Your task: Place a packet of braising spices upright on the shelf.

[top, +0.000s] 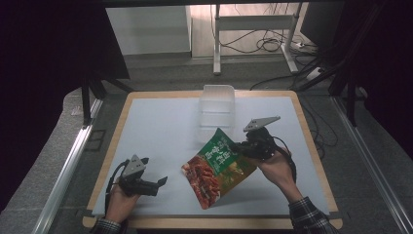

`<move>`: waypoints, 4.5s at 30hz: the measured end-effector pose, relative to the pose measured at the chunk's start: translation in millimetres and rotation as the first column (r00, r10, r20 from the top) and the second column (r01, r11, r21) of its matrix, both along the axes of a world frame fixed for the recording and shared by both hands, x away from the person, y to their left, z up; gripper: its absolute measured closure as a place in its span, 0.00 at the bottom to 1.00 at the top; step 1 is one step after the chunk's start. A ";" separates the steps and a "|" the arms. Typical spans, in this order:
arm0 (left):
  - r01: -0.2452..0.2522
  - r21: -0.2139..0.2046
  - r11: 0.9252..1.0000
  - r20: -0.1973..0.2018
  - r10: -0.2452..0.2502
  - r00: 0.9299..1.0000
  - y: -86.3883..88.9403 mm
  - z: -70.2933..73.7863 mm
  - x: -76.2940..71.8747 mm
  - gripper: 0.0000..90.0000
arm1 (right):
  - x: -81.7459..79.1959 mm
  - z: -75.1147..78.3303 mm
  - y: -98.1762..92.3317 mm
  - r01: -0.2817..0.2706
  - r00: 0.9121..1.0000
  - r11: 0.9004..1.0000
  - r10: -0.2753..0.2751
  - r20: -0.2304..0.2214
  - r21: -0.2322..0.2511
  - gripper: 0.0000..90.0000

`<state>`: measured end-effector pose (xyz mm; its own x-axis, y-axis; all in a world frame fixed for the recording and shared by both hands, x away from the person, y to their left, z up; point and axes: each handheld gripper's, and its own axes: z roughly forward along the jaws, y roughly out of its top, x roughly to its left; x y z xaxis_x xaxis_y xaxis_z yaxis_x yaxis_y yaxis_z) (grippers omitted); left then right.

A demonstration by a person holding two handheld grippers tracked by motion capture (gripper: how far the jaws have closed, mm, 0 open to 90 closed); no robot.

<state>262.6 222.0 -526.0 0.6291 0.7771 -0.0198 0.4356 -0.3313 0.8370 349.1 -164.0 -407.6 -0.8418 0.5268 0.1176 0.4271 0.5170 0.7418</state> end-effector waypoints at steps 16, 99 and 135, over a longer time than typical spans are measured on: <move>0.000 -0.015 1.000 0.008 0.000 1.000 1.5 1.1 -0.6 0.00 | -3.5 44.6 31.2 -0.093 0.994 0.996 0.092 0.057 0.017 0.99; 0.026 -0.062 0.998 0.024 -0.024 0.999 4.9 5.0 -1.6 0.00 | 185.3 112.7 139.8 -0.020 0.967 0.992 -0.012 0.256 0.121 0.99; 0.027 -0.047 0.999 0.015 -0.026 1.000 2.7 4.2 -1.6 0.00 | 200.9 90.0 63.5 0.093 0.986 0.995 -0.088 0.141 -0.026 0.99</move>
